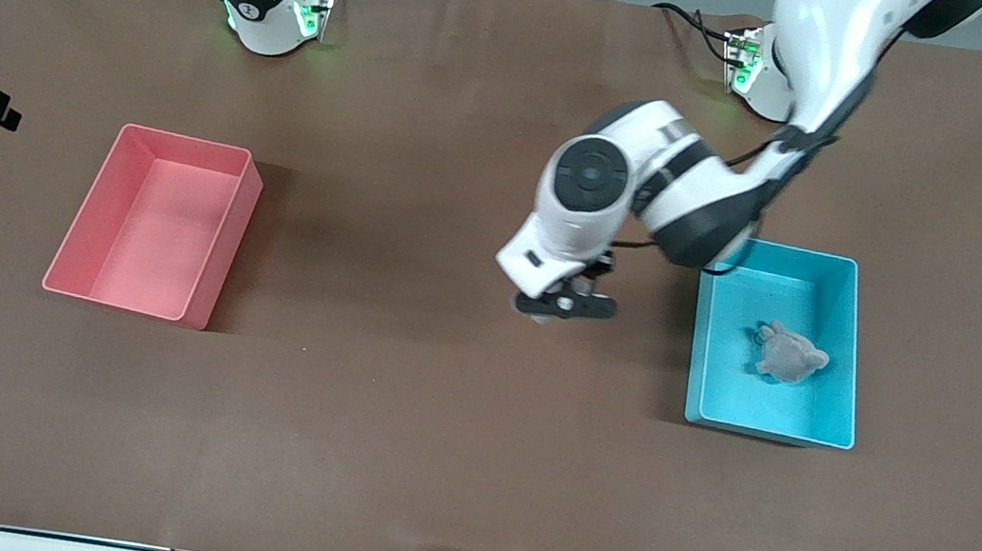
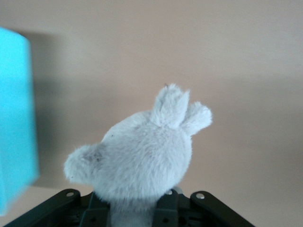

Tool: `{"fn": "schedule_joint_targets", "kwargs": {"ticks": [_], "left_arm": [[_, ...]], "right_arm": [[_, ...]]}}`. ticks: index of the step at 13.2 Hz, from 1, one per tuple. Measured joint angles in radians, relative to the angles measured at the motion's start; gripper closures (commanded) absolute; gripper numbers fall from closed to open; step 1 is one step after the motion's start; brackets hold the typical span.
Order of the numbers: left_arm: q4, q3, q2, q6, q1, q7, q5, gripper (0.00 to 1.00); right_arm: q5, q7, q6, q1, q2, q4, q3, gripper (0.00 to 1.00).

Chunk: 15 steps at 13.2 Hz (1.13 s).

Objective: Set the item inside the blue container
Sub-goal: 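Lift the second plush and carry it toward the blue box with the left gripper, then lower the plush into the blue box and open the left gripper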

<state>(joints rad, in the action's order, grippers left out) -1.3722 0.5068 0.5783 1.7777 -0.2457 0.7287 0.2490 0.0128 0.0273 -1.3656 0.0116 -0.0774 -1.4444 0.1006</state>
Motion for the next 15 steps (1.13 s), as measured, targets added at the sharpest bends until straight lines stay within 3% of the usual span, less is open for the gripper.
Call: {"fn": "schedule_joint_targets", "kwargs": {"ticks": [5, 8, 11, 15], "left_arm": [[-0.230, 0.002, -0.181, -0.001, 0.253, -0.378, 0.000, 0.84], [-0.396, 0.002, -0.239, 0.141, 0.365, -0.501, 0.001, 0.85], [-0.518, 0.000, -0.243, 0.273, 0.462, -0.625, 0.007, 0.85], [-0.549, 0.001, -0.192, 0.312, 0.490, -0.654, 0.087, 0.84]], "right_arm": [[0.000, 0.000, -0.003, 0.002, 0.079, -0.073, 0.001, 0.00], [0.000, 0.000, 0.000, 0.002, 0.118, -0.097, 0.001, 0.00], [0.000, 0.000, 0.001, 0.002, 0.138, -0.108, 0.000, 0.00], [0.000, 0.000, 0.004, 0.002, 0.162, -0.112, -0.002, 0.00]]}}
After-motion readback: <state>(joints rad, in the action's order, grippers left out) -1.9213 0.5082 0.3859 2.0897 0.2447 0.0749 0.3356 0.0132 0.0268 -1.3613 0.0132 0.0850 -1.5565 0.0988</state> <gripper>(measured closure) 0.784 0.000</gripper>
